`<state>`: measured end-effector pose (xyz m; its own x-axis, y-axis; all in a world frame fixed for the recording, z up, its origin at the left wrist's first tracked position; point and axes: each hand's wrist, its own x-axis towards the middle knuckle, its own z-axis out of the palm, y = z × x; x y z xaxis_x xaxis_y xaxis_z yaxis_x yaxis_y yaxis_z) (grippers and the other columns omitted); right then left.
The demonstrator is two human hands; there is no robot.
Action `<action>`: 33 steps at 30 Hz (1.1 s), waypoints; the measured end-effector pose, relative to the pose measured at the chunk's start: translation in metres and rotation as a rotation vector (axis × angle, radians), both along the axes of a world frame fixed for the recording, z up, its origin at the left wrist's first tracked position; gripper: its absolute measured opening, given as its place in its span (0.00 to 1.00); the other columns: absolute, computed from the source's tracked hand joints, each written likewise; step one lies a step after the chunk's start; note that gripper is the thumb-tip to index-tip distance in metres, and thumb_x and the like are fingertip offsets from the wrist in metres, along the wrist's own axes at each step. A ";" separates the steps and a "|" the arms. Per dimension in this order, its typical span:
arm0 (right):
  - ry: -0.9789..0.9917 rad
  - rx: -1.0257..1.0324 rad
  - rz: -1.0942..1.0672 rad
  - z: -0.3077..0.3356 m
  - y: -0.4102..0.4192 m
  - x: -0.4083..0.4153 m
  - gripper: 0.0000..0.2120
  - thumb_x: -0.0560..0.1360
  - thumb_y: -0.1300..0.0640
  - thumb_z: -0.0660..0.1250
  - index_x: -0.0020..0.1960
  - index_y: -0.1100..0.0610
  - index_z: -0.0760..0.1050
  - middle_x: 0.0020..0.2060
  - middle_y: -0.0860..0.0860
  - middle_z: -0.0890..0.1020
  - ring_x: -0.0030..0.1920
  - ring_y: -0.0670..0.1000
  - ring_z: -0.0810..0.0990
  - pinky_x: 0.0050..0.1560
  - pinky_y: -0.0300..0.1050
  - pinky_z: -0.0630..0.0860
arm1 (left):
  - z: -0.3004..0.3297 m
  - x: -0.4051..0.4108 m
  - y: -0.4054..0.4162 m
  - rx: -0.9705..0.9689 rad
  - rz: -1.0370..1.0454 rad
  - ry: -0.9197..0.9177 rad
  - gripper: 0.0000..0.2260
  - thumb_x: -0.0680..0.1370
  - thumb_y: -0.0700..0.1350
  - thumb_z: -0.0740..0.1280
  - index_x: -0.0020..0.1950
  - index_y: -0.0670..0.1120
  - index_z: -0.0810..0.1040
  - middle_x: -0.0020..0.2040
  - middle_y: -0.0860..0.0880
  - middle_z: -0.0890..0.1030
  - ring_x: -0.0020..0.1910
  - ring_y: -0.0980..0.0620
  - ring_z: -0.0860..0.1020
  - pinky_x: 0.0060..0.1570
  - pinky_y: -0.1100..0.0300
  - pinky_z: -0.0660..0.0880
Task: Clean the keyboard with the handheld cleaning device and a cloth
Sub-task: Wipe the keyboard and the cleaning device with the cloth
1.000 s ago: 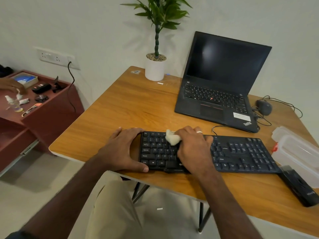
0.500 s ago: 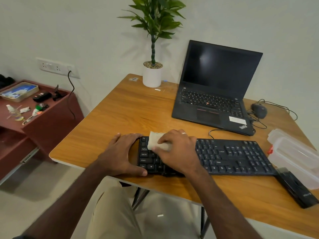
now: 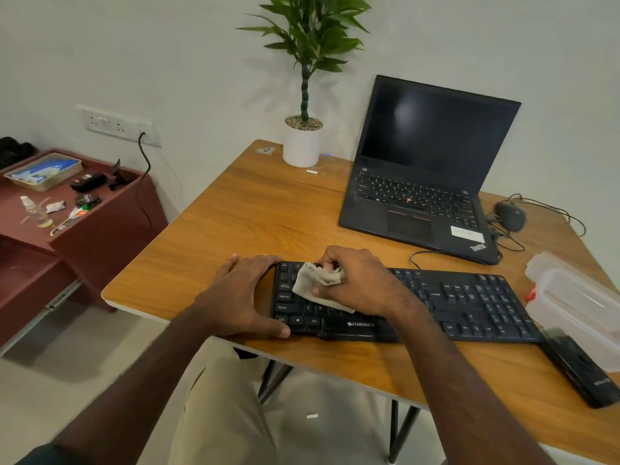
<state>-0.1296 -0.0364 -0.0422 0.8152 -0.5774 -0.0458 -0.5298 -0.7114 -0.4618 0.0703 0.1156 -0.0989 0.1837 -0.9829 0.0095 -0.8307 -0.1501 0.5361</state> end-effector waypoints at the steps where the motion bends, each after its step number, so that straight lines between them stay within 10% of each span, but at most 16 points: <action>1: -0.039 -0.013 -0.003 0.000 0.000 0.000 0.16 0.71 0.44 0.77 0.42 0.47 0.69 0.43 0.44 0.82 0.48 0.49 0.78 0.52 0.51 0.72 | 0.000 0.000 0.000 0.001 -0.001 0.000 0.57 0.55 0.80 0.68 0.78 0.57 0.56 0.75 0.58 0.66 0.75 0.58 0.61 0.79 0.48 0.40; 5: -0.249 -0.070 -0.086 0.005 0.004 0.007 0.18 0.71 0.51 0.78 0.42 0.47 0.67 0.38 0.45 0.80 0.41 0.49 0.78 0.40 0.51 0.76 | -0.001 0.001 -0.001 0.003 -0.005 -0.001 0.58 0.55 0.82 0.66 0.78 0.57 0.56 0.75 0.58 0.66 0.75 0.58 0.61 0.79 0.47 0.41; 14: -0.224 -0.302 0.193 -0.005 0.037 0.042 0.24 0.70 0.70 0.69 0.61 0.51 0.82 0.50 0.51 0.86 0.51 0.55 0.80 0.53 0.51 0.76 | -0.003 0.002 -0.002 -0.038 -0.020 0.002 0.56 0.55 0.83 0.64 0.78 0.59 0.57 0.76 0.58 0.65 0.76 0.59 0.59 0.78 0.44 0.43; 19: -0.239 -0.100 -0.116 0.002 0.029 0.028 0.23 0.69 0.65 0.75 0.62 0.50 0.81 0.52 0.52 0.86 0.53 0.53 0.82 0.54 0.52 0.81 | -0.005 0.003 -0.002 -0.027 -0.017 -0.010 0.58 0.55 0.82 0.66 0.80 0.56 0.56 0.77 0.58 0.65 0.76 0.59 0.60 0.79 0.45 0.43; 22: -0.378 -0.352 -0.303 0.013 0.022 0.025 0.18 0.66 0.69 0.73 0.52 0.54 0.85 0.42 0.54 0.85 0.45 0.55 0.81 0.43 0.50 0.80 | -0.004 0.003 -0.002 -0.011 -0.009 -0.001 0.58 0.56 0.81 0.68 0.79 0.56 0.56 0.75 0.57 0.66 0.75 0.58 0.61 0.79 0.46 0.42; 33: -0.106 -0.484 0.053 -0.030 0.064 0.030 0.17 0.75 0.61 0.64 0.63 0.58 0.80 0.59 0.55 0.85 0.65 0.58 0.80 0.65 0.56 0.74 | -0.008 0.002 -0.003 -0.049 0.001 0.010 0.55 0.56 0.79 0.70 0.78 0.58 0.58 0.74 0.60 0.67 0.74 0.60 0.62 0.79 0.46 0.43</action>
<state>-0.0992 0.0274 -0.0721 0.8299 -0.4692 0.3019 -0.4547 -0.8823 -0.1213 0.0725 0.1127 -0.1072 0.1851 -0.9811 0.0558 -0.8249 -0.1242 0.5515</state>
